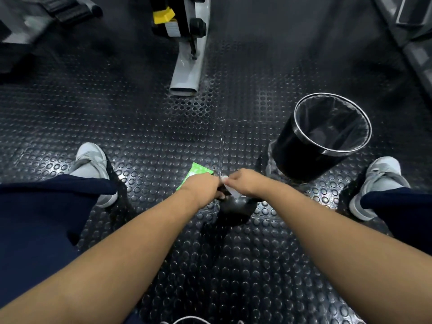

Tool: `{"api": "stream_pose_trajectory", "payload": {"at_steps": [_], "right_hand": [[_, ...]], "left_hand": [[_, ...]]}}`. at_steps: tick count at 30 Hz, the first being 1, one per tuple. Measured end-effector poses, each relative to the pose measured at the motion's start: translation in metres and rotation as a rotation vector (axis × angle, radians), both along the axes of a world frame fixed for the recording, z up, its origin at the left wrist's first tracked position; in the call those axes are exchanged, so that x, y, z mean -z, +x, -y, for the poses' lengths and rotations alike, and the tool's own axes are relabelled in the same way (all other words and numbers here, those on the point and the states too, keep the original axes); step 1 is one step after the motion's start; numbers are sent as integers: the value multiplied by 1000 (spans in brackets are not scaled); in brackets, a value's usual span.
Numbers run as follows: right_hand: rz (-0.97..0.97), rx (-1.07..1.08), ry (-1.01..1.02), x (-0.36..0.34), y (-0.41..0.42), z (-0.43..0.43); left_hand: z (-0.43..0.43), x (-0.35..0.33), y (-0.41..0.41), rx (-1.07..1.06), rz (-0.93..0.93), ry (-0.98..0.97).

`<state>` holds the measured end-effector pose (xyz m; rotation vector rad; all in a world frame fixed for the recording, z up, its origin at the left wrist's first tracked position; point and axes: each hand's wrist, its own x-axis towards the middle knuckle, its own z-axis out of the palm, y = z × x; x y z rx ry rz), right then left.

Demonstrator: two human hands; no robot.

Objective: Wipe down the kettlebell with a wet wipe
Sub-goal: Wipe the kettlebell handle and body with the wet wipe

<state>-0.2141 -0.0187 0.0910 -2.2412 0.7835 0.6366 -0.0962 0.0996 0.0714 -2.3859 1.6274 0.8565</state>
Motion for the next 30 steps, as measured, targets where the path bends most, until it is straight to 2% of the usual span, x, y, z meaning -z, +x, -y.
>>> {"api": "stream_pose_trajectory", "payload": {"at_steps": [7, 10, 11, 13, 15, 16, 18, 20, 22, 24, 28, 30], "right_hand": [[240, 79, -195, 1, -47, 16], [332, 347, -175, -11, -56, 10], [328, 513, -102, -10, -59, 9], [217, 871, 224, -2, -66, 3], [60, 1118, 576, 4, -79, -10], [25, 1206, 684, 4, -87, -14], [64, 1385, 831, 9, -97, -18], [216, 1553, 951, 14, -94, -14], [364, 1674, 994, 20, -78, -12], [429, 1732, 1015, 19, -60, -19], [461, 1646, 1075, 10, -24, -61], [483, 1639, 1034, 10, -16, -70]], "left_hand": [[0, -7, 0, 38, 2, 36], [-1, -8, 0, 37, 4, 23], [-2, -8, 0, 27, -3, 21], [-3, -8, -2, 13, -9, 11], [-3, -13, -2, 16, 4, 20], [-2, -14, -3, 16, 5, 23], [-1, -15, -3, 18, -3, 22], [-1, -14, -3, 22, -1, 25], [0, -14, -2, 27, 8, 40], [-1, -13, -4, 39, 23, 44], [-3, -8, -2, 28, 50, 20], [-3, -6, -1, 22, 49, 22]]}}
